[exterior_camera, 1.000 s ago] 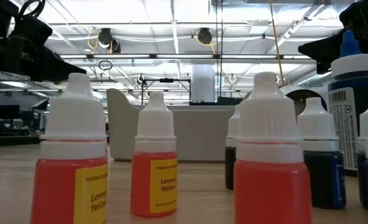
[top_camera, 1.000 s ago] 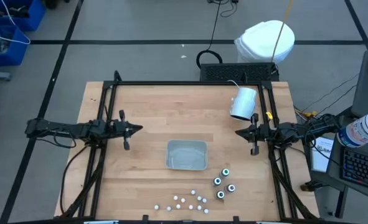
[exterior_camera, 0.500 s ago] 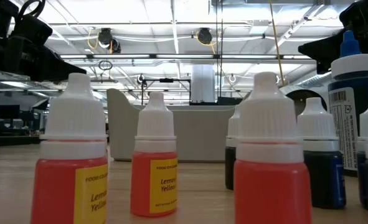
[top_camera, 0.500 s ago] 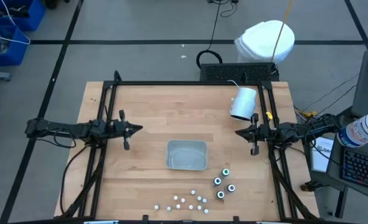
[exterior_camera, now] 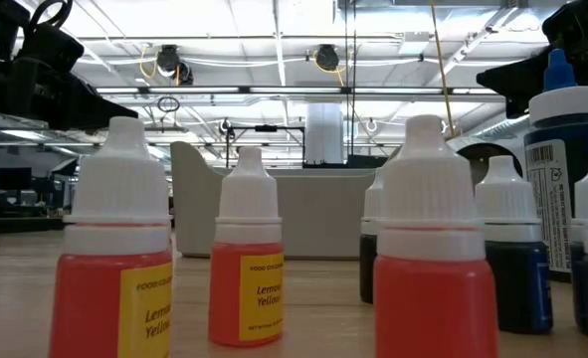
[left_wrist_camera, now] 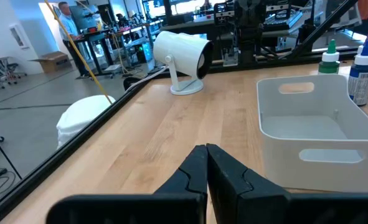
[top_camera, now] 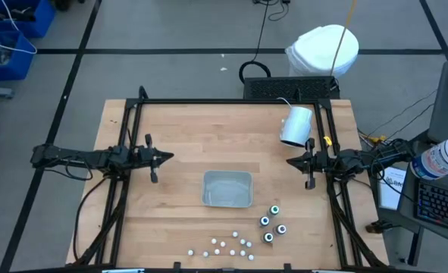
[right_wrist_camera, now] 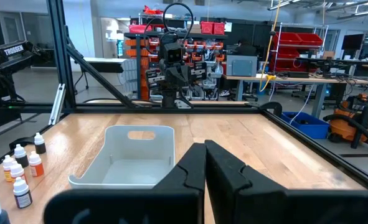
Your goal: Pick & Place food coloring
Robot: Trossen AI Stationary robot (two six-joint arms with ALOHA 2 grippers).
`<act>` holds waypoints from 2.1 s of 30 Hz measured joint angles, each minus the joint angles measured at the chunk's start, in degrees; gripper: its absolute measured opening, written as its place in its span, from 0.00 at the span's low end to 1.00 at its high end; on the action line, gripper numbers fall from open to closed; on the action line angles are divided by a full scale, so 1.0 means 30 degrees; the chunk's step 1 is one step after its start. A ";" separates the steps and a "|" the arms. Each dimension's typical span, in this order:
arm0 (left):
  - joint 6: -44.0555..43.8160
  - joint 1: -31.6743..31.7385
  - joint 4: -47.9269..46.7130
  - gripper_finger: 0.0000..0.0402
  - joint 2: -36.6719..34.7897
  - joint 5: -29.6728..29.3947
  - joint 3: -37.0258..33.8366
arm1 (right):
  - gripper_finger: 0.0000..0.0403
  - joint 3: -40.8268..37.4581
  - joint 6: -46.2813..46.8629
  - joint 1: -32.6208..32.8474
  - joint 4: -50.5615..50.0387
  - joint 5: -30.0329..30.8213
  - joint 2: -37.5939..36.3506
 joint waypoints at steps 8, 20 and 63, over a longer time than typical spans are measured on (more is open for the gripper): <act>-0.0001 0.0002 0.0006 0.02 0.0002 0.0003 0.0000 | 0.00 0.0000 0.0000 -0.0005 -0.0001 0.0000 -0.0004; -0.0003 0.0000 0.0007 0.02 0.0000 -0.0002 0.0000 | 0.00 -0.0007 0.0000 -0.0005 0.0003 0.0000 -0.0004; -0.4026 -0.0006 0.1480 0.02 0.0006 0.1292 0.0007 | 0.00 0.0000 0.2841 0.0002 0.0076 0.0000 -0.0004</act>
